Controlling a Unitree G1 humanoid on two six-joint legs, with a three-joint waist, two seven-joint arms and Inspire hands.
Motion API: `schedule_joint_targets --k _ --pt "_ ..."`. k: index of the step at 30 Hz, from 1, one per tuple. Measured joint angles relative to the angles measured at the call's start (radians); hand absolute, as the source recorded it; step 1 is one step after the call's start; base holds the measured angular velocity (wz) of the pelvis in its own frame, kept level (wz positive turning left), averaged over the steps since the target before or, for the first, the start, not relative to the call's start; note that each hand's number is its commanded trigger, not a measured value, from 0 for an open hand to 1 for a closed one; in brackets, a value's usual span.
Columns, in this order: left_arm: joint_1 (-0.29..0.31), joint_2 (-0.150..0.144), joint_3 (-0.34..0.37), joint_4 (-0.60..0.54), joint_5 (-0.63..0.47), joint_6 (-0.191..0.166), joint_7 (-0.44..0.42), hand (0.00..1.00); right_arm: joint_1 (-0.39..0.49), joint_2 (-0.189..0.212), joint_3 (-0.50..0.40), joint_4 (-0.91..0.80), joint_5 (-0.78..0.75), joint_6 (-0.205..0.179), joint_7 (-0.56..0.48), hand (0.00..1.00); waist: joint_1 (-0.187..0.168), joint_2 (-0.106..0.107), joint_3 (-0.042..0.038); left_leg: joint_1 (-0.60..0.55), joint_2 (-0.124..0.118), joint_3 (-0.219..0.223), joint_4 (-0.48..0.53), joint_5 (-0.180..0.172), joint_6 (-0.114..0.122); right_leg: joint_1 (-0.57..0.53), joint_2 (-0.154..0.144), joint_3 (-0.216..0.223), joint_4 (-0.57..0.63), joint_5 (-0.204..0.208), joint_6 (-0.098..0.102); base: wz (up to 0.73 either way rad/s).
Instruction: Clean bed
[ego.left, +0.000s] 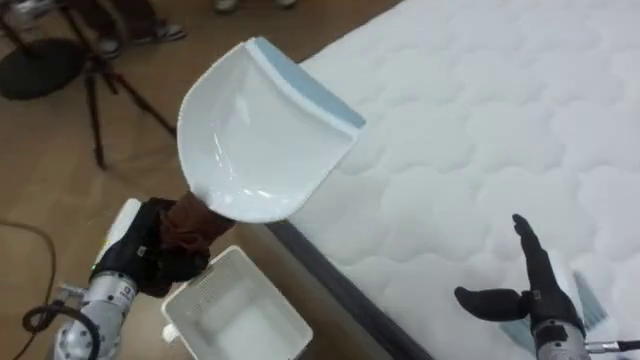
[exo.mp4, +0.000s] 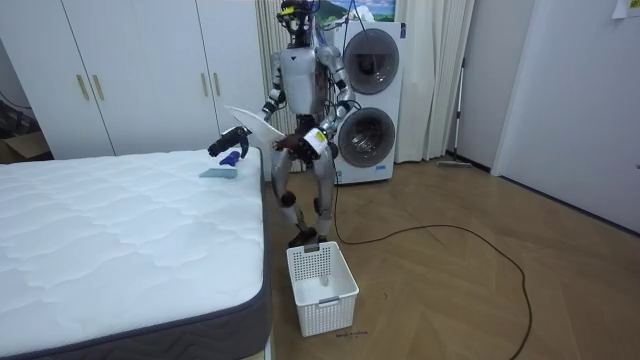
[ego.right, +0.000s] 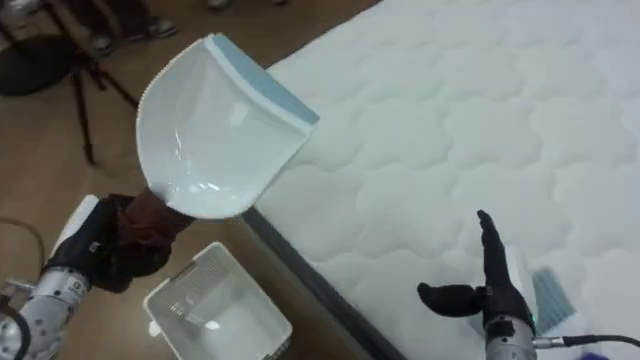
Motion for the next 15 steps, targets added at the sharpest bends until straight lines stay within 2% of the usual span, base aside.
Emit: schedule_joint_targets --k 1,2,3,4,5,6,7,8,9,10,11,12,13,15 --pt "0.0 -0.003 0.0 0.0 -0.012 -0.002 0.012 1.0 -0.004 0.006 0.005 0.0 0.0 -0.006 0.004 0.0 0.0 -0.009 -0.0001 0.005 -0.003 0.012 0.003 0.0 0.001 0.014 -0.006 -0.001 -0.022 -0.01 0.01 -1.46" --pt "-0.001 -0.011 -0.003 0.007 -0.041 -0.01 0.031 1.0 -0.008 0.014 0.009 0.0 0.001 -0.016 0.011 0.0 -0.002 -0.027 0.0098 0.007 -0.007 0.005 0.021 0.001 0.001 0.017 0.002 -0.001 -0.084 -0.026 0.003 -1.37" --pt "0.004 -0.036 -0.007 0.024 -0.059 -0.014 0.039 1.0 -0.009 0.012 0.014 0.001 0.002 -0.016 0.013 0.0 0.003 -0.03 0.0083 -0.003 -0.007 -0.056 0.031 0.001 0.001 0.021 0.025 0.023 -0.134 -0.025 -0.003 -1.42" --pt "0.01 -0.044 -0.01 0.031 -0.064 -0.016 0.041 1.0 -0.011 0.014 0.015 0.0 0.002 -0.016 0.014 0.0 0.008 -0.029 0.0075 -0.013 -0.007 -0.115 0.035 0.002 -0.001 0.025 0.041 0.042 -0.164 -0.021 -0.01 -1.52" --pt "0.025 -0.052 -0.012 0.049 -0.064 -0.017 0.038 1.0 -0.014 0.023 0.016 -0.005 0.001 -0.016 0.026 0.0 0.015 -0.026 0.004 -0.03 -0.007 -0.205 0.045 0.005 -0.006 0.054 0.065 0.049 -0.226 -0.012 -0.024 -1.14" --pt "0.027 -0.054 -0.014 0.066 -0.064 -0.018 0.033 1.0 -0.013 0.027 0.015 -0.009 -0.002 -0.016 0.033 0.0 0.008 -0.026 0.0032 -0.035 -0.004 -0.226 0.049 0.005 -0.007 0.065 0.076 0.049 -0.257 -0.006 -0.035 -0.95" --pt "0.028 -0.057 -0.024 0.096 -0.063 -0.017 0.025 1.0 -0.006 0.037 0.01 -0.008 -0.011 -0.016 0.043 0.0 -0.025 -0.023 0.0021 -0.038 0.005 -0.257 0.056 0.008 -0.012 0.079 0.09 0.049 -0.285 0.013 -0.04 -0.36" --pt "0.034 -0.058 -0.038 0.099 -0.064 -0.017 0.024 1.0 0.006 0.045 -0.002 -0.008 -0.017 -0.015 0.05 0.0 -0.056 -0.026 0.0012 -0.039 0.009 -0.261 0.059 0.006 -0.019 0.079 0.095 0.051 -0.29 0.016 -0.042 -0.15" --pt "0.036 -0.059 -0.045 0.099 -0.065 -0.017 0.024 1.0 0.011 0.045 -0.007 -0.008 -0.02 -0.014 0.052 0.0 -0.063 -0.027 -0.0017 -0.037 0.01 -0.258 0.063 0.005 -0.023 0.069 0.096 0.057 -0.288 0.016 -0.042 -0.17" --pt "0.037 -0.061 -0.06 0.097 -0.067 -0.018 0.024 1.0 0.011 0.045 -0.017 -0.009 -0.024 -0.014 0.055 0.0 -0.065 -0.027 -0.002 -0.04 0.013 -0.244 0.066 0.006 -0.026 0.049 0.099 0.074 -0.28 0.018 -0.046 -0.39" --pt "0.043 -0.064 -0.069 0.098 -0.067 -0.018 0.022 1.0 0.011 0.047 -0.027 -0.015 -0.038 -0.015 0.061 0.0 -0.067 -0.024 -0.0049 -0.04 0.014 -0.241 0.065 0.007 -0.027 0.034 0.105 0.093 -0.279 0.021 -0.049 -0.58" --pt "0.052 -0.069 -0.07 0.098 -0.065 -0.018 0.021 1.0 0.014 0.047 -0.033 -0.027 -0.046 -0.015 0.075 0.0 -0.065 -0.02 -0.0114 -0.036 0.014 -0.242 0.061 0.008 -0.03 0.022 0.112 0.117 -0.276 0.025 -0.053 -0.56" --pt "0.056 -0.069 -0.07 0.098 -0.065 -0.018 0.021 1.0 0.017 0.046 -0.034 -0.037 -0.046 -0.015 0.081 0.0 -0.064 -0.018 -0.0125 -0.031 0.013 -0.245 0.059 0.009 -0.031 0.02 0.117 0.127 -0.275 0.028 -0.055 -0.68" --pt "0.077 -0.068 -0.068 0.097 -0.066 -0.018 0.022 1.0 0.019 0.046 -0.035 -0.056 -0.046 -0.025 0.098 0.0 -0.05 -0.01 -0.0157 -0.018 0.005 -0.326 0.056 0.008 -0.035 0.019 0.138 0.184 -0.275 0.034 -0.062 -0.86"
